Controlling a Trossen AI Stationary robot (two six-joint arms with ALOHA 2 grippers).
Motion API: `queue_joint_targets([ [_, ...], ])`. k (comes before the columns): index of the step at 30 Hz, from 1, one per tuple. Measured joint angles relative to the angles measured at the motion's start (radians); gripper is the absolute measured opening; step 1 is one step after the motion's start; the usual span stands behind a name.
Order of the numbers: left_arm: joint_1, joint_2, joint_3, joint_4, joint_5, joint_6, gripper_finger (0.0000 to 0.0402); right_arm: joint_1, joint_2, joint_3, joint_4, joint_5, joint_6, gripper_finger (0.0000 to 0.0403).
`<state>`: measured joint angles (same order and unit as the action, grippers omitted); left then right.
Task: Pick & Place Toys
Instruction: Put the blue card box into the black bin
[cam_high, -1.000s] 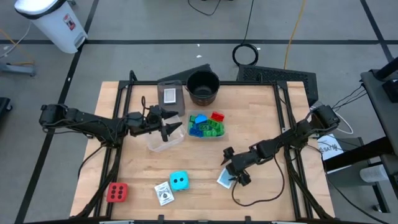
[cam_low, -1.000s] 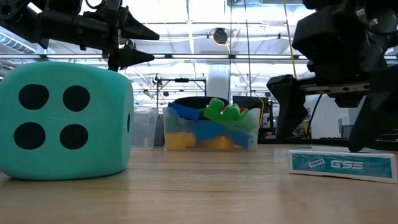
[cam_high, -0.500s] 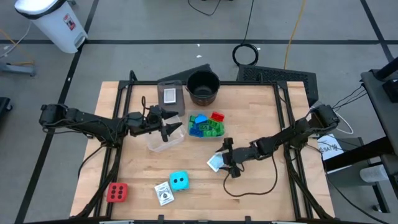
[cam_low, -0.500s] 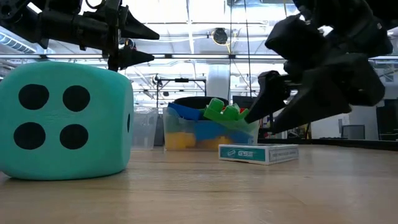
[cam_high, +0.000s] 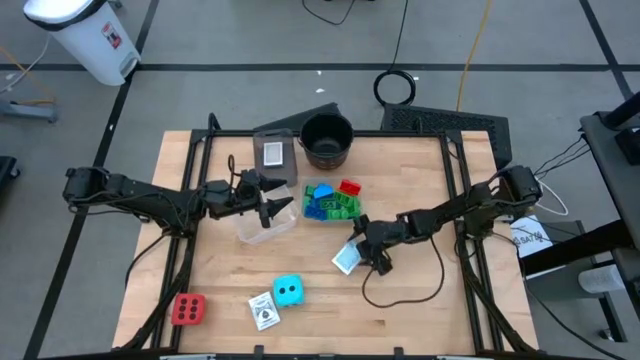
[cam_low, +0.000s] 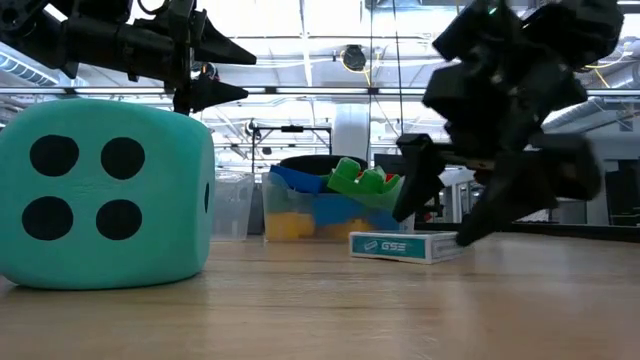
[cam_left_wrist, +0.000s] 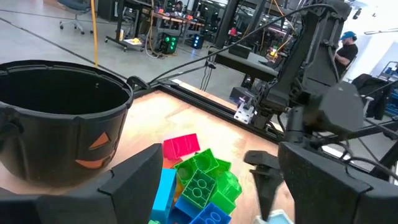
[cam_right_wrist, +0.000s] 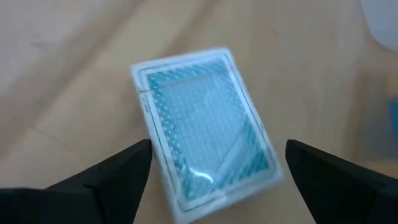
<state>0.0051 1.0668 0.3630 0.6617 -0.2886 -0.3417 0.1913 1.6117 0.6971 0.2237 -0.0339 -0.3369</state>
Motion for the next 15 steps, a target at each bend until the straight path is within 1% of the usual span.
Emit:
queue_joint_targets([
  [2,0.000,0.000,0.000,0.000,0.000,0.006,0.0324,-0.025,0.000,0.000,-0.002,0.000,0.000,0.0354],
  [3,0.000,0.000,0.000,0.000,0.000,0.006,0.0324,-0.039,0.000,0.000,-0.002,-0.017,-0.001,0.0354],
  [6,0.000,0.000,0.000,0.000,0.000,0.007,0.0324,-0.076,0.022,0.001,-0.015,-0.130,0.000,0.0354],
  [9,0.000,0.000,0.000,-0.001,0.000,0.007,0.0324,-0.102,0.051,0.003,-0.027,-0.200,0.012,0.0350],
  [12,0.000,0.000,0.000,-0.002,0.000,0.007,0.0324,-0.099,0.069,0.005,-0.065,-0.204,0.036,0.0343],
  [15,0.000,0.000,0.000,-0.009,0.000,0.006,0.0324,-0.074,0.059,0.004,-0.105,-0.193,0.097,0.0334],
])
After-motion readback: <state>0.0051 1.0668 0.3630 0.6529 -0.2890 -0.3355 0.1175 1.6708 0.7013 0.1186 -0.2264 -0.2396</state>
